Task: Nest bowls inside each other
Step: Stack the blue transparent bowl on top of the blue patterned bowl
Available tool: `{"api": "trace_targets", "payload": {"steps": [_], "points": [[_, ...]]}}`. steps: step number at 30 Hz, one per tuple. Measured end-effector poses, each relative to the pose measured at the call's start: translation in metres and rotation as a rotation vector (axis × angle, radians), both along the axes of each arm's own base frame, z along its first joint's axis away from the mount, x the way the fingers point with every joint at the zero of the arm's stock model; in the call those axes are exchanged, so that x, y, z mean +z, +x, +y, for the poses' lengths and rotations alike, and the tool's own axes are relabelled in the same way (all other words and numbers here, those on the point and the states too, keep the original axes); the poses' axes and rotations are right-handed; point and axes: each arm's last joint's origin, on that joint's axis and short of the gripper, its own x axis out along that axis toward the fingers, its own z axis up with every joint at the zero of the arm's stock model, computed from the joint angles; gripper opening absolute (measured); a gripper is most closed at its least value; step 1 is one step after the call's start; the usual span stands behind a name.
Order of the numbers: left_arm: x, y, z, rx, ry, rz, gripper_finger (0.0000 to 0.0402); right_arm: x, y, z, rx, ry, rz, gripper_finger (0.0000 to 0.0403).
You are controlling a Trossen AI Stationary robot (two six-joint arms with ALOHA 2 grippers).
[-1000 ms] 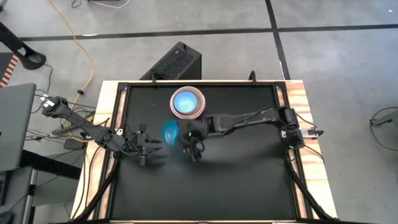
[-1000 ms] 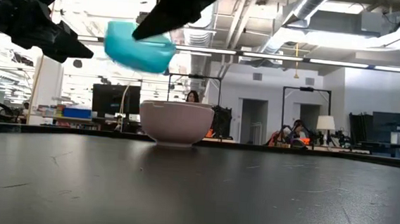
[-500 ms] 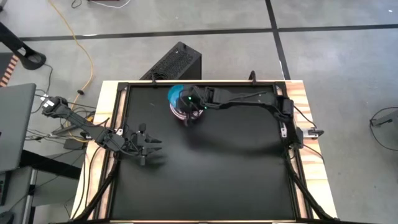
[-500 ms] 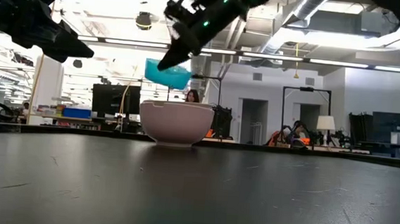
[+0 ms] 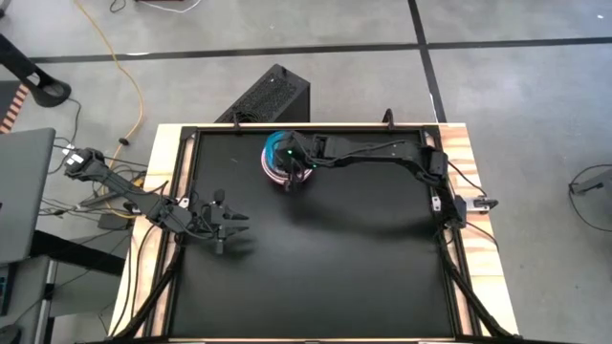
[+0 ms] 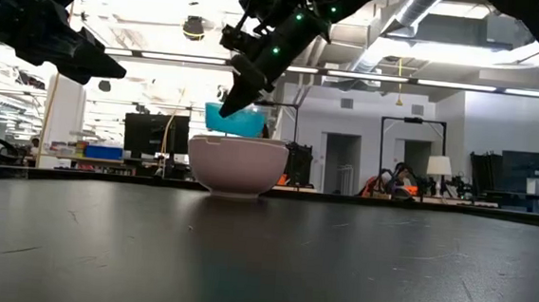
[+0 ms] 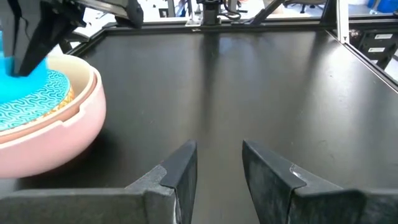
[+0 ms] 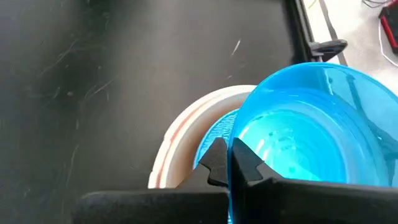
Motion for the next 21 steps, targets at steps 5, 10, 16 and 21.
{"api": "trace_targets", "payload": {"steps": [5,10,16,21], "points": [[0.0,0.0,0.0,-0.004,-0.005,0.0,0.0118,-0.006,0.002,-0.003,-0.009,0.006,0.009,0.0002],[0.0,0.0,0.0,-0.004,-0.013,-0.001,0.0118,-0.017,0.006,-0.006,-0.027,0.03,0.021,0.0002],[0.0,0.0,0.0,-0.006,-0.017,-0.002,0.0118,-0.031,0.008,-0.006,-0.031,0.037,0.062,0.0002],[0.0,0.0,0.0,-0.012,-0.018,-0.001,0.0118,-0.03,0.008,-0.006,-0.038,0.044,0.062,0.003]]}}
